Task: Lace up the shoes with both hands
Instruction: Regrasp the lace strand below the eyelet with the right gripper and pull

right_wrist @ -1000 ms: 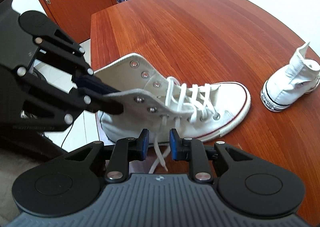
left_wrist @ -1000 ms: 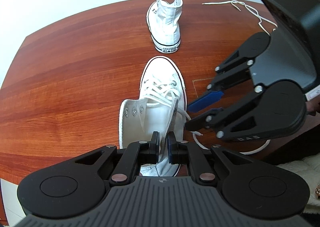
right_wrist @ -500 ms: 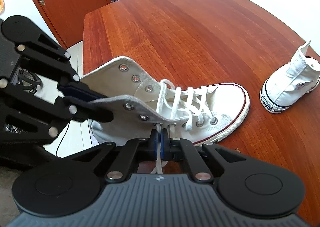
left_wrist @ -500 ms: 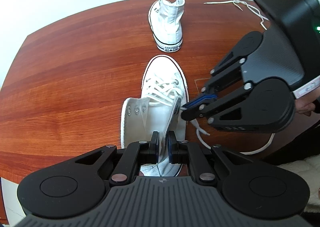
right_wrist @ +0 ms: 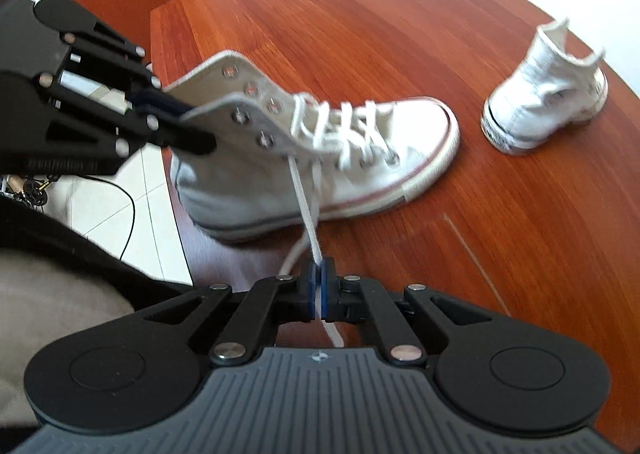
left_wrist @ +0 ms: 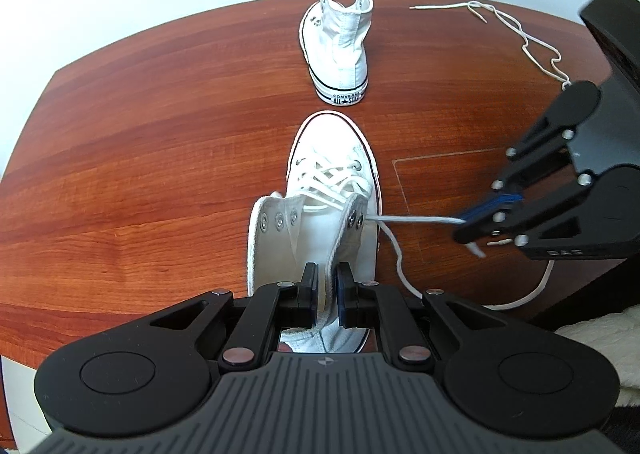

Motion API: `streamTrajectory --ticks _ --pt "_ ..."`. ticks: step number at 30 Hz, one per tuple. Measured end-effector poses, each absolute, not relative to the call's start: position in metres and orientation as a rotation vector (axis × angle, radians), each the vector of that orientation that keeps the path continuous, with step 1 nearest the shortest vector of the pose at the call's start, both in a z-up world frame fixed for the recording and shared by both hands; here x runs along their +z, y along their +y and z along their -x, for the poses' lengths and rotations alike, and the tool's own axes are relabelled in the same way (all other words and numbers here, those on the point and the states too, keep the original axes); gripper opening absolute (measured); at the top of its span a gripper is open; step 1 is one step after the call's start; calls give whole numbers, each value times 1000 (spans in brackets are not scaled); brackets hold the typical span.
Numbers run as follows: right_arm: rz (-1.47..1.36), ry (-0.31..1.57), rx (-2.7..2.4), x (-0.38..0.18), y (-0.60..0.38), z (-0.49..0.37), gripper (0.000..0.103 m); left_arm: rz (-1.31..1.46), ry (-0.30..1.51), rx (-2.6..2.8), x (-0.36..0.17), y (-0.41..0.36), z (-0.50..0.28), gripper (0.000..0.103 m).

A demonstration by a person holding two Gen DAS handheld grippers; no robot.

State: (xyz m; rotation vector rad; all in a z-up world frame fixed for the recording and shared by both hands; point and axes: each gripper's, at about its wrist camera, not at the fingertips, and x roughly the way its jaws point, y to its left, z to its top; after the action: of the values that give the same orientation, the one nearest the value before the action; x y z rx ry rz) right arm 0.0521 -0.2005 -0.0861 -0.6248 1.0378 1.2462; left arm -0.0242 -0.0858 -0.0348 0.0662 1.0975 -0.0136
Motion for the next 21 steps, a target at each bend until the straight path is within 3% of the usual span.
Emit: streamTrajectory --ticks 10,18,20,21 --pt "640 1125 1171 -104 -232 -56 3 -84 1105 -21 -35 -86 21 12" --pt "627 1084 1214 -98 -225 -51 7 -89 1112 -27 -33 -88 20 12" --pt "623 1072 1228 -96 -223 -51 36 -89 1111 -26 -33 -89 21 12" --pt "617 1060 1235 -93 -221 -52 40 -90 1111 -26 -33 -90 21 12"
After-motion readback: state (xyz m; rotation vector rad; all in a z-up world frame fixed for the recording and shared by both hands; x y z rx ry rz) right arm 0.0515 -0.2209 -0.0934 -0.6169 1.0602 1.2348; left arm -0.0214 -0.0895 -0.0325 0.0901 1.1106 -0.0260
